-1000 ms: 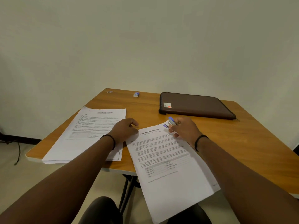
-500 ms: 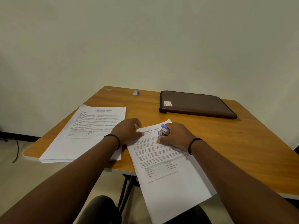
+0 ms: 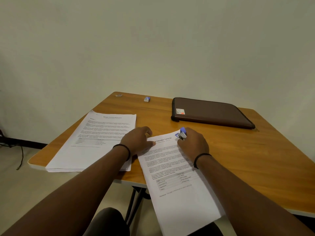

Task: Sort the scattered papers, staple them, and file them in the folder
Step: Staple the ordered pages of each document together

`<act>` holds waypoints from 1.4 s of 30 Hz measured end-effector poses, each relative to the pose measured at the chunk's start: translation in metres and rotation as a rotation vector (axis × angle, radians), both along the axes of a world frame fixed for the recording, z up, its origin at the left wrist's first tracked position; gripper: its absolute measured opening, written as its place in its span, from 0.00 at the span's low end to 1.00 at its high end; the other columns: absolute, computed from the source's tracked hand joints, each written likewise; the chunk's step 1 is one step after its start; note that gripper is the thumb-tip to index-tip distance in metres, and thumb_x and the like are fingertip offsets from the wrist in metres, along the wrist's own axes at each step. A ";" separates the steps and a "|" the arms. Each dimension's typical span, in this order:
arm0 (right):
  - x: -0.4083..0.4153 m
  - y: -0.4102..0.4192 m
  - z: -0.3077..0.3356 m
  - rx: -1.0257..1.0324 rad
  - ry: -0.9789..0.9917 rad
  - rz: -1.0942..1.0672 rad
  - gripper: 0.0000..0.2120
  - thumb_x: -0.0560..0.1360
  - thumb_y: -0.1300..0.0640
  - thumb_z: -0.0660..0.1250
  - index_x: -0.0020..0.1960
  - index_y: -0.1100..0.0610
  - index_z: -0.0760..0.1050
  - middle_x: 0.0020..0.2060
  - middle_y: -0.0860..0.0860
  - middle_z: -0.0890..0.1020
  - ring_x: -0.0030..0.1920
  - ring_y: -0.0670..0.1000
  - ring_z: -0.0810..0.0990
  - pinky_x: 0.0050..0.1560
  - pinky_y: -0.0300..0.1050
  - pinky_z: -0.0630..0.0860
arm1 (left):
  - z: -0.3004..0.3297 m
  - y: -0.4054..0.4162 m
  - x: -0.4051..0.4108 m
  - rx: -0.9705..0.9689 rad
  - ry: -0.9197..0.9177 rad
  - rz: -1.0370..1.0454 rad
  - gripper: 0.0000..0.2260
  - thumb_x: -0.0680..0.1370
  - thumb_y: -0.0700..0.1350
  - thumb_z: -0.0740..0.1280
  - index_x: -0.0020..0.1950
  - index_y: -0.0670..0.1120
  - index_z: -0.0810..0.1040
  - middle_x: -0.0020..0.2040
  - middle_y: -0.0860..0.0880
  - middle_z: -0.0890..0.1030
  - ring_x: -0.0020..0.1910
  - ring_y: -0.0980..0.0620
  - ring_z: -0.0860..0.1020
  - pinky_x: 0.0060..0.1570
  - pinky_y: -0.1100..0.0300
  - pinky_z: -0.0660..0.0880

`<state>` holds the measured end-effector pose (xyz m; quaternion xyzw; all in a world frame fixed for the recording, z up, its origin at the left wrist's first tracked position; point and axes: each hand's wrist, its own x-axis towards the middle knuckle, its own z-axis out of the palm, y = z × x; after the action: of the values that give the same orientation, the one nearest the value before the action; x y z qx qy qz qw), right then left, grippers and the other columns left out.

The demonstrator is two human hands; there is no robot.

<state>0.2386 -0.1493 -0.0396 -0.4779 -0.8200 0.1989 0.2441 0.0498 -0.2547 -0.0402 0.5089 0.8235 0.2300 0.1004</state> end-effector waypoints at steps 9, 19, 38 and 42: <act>0.015 0.017 0.015 -0.299 -0.062 -0.151 0.16 0.68 0.48 0.75 0.47 0.56 0.75 0.44 0.50 0.82 0.44 0.51 0.80 0.41 0.46 0.75 | -0.002 -0.002 0.002 -0.002 0.018 0.009 0.23 0.75 0.57 0.72 0.67 0.54 0.71 0.57 0.51 0.79 0.49 0.53 0.76 0.52 0.55 0.77; 0.023 0.023 0.016 -0.393 0.127 -0.079 0.13 0.68 0.53 0.79 0.42 0.55 0.76 0.41 0.53 0.81 0.41 0.52 0.78 0.45 0.48 0.76 | -0.009 -0.009 0.007 0.113 0.016 0.065 0.29 0.73 0.57 0.74 0.71 0.54 0.69 0.64 0.47 0.73 0.59 0.48 0.76 0.58 0.51 0.77; 0.051 0.015 0.101 -0.447 1.191 0.185 0.12 0.75 0.61 0.73 0.56 0.63 0.80 0.52 0.61 0.84 0.53 0.63 0.84 0.56 0.60 0.80 | 0.083 -0.006 0.037 0.595 -1.139 -0.260 0.16 0.77 0.44 0.70 0.63 0.40 0.79 0.57 0.40 0.84 0.57 0.38 0.82 0.54 0.47 0.80; 0.053 0.014 0.133 -0.253 1.179 0.164 0.08 0.73 0.59 0.75 0.51 0.58 0.80 0.50 0.60 0.85 0.51 0.61 0.84 0.54 0.60 0.81 | 0.115 0.003 0.050 0.787 -0.884 -0.291 0.14 0.78 0.43 0.70 0.62 0.39 0.80 0.56 0.42 0.85 0.53 0.43 0.84 0.51 0.51 0.82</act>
<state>0.2916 -0.1351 0.0930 -0.2477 -0.5508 0.5443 0.5823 0.0996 -0.2516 0.0745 0.4715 0.4791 0.6903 0.2675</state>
